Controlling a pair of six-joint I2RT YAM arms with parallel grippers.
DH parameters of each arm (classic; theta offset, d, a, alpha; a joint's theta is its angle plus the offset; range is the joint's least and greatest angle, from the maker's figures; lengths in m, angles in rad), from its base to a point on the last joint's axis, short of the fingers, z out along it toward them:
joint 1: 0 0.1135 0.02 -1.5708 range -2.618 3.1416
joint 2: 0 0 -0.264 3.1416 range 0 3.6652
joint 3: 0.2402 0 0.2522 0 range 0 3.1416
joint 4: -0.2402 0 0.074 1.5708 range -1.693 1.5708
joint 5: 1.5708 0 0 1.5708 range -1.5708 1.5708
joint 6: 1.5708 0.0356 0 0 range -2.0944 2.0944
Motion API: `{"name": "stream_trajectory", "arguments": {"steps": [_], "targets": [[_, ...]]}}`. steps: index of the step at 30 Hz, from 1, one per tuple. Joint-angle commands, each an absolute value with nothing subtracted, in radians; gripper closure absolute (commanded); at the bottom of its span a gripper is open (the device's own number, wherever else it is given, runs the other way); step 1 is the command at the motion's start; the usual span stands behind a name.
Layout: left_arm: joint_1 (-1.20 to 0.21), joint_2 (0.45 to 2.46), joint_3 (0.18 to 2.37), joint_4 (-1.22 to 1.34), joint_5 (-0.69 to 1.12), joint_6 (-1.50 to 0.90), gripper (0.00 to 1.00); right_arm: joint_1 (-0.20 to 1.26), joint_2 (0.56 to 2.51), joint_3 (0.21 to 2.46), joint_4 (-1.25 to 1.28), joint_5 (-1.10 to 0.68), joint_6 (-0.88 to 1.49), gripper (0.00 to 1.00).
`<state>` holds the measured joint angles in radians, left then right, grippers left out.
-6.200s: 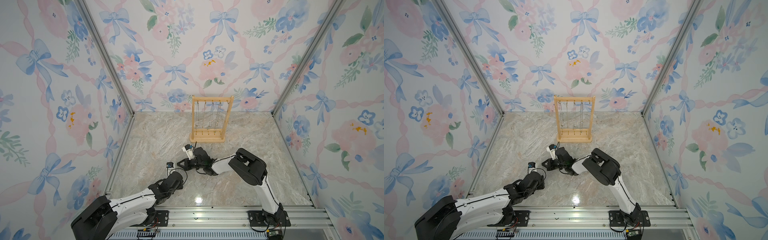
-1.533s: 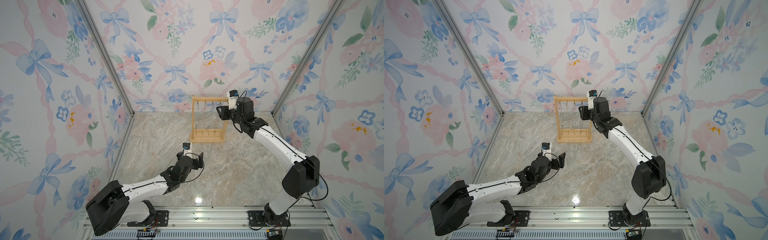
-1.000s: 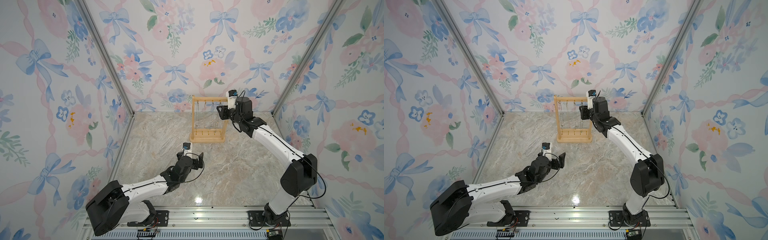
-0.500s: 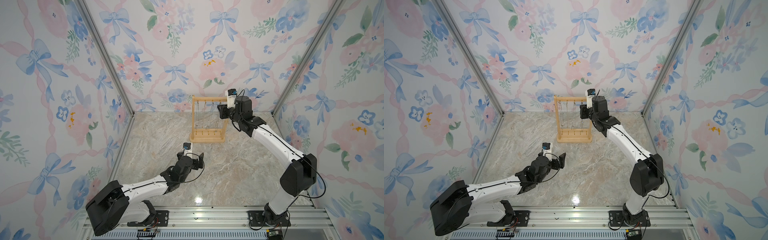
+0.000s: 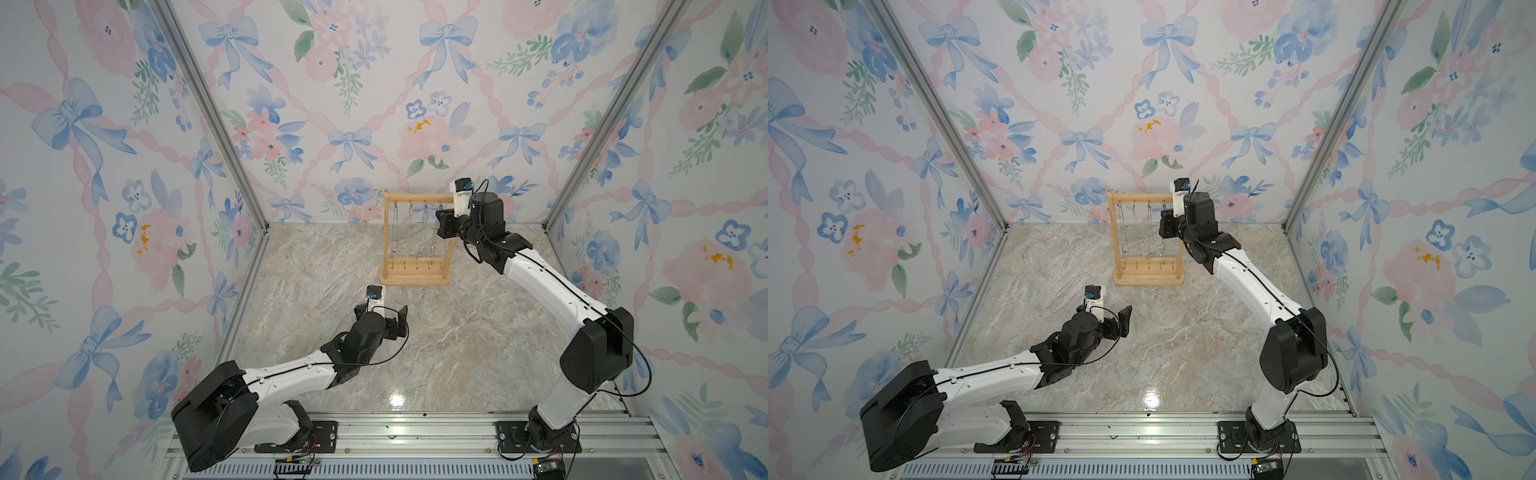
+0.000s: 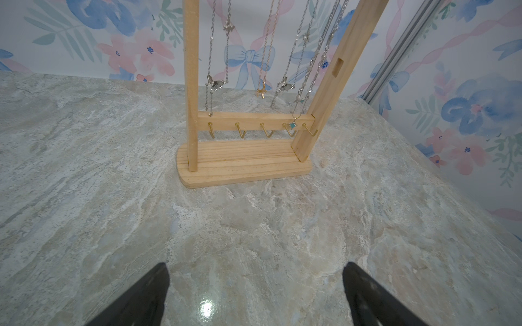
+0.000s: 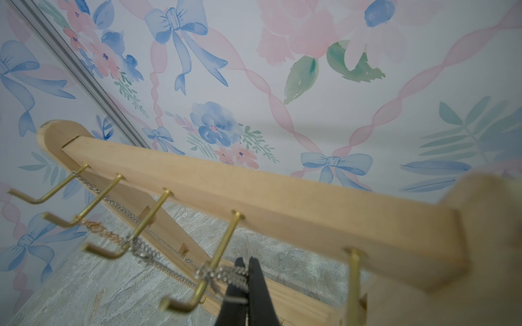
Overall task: Take the necklace off the jewelry display stand
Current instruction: Take off the necklace from the stand.
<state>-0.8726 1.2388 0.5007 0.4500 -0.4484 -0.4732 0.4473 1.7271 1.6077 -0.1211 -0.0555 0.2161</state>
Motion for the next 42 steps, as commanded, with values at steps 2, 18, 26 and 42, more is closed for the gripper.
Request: {"name": "stream_trajectory", "arguments": {"steps": [2, 18, 26, 42], "targets": [[-0.877, 1.224, 0.492, 0.471, -0.445, -0.456, 0.02, 0.452, 1.704, 1.634, -0.167, -0.068, 0.212, 1.00], [-0.877, 1.221, 0.491, 0.470, -0.434, -0.462, 0.02, 0.460, 1.664, 1.665, -0.247, -0.091, 0.191, 1.00], [-0.877, 1.223, 0.492, 0.470, -0.434, -0.462, 0.02, 0.464, 1.660, 1.679, -0.272, -0.116, 0.196, 1.00], [-0.877, 1.220, 0.492, 0.469, -0.433, -0.461, 0.02, 0.468, 1.618, 1.700, -0.276, -0.157, 0.225, 1.00]]}}
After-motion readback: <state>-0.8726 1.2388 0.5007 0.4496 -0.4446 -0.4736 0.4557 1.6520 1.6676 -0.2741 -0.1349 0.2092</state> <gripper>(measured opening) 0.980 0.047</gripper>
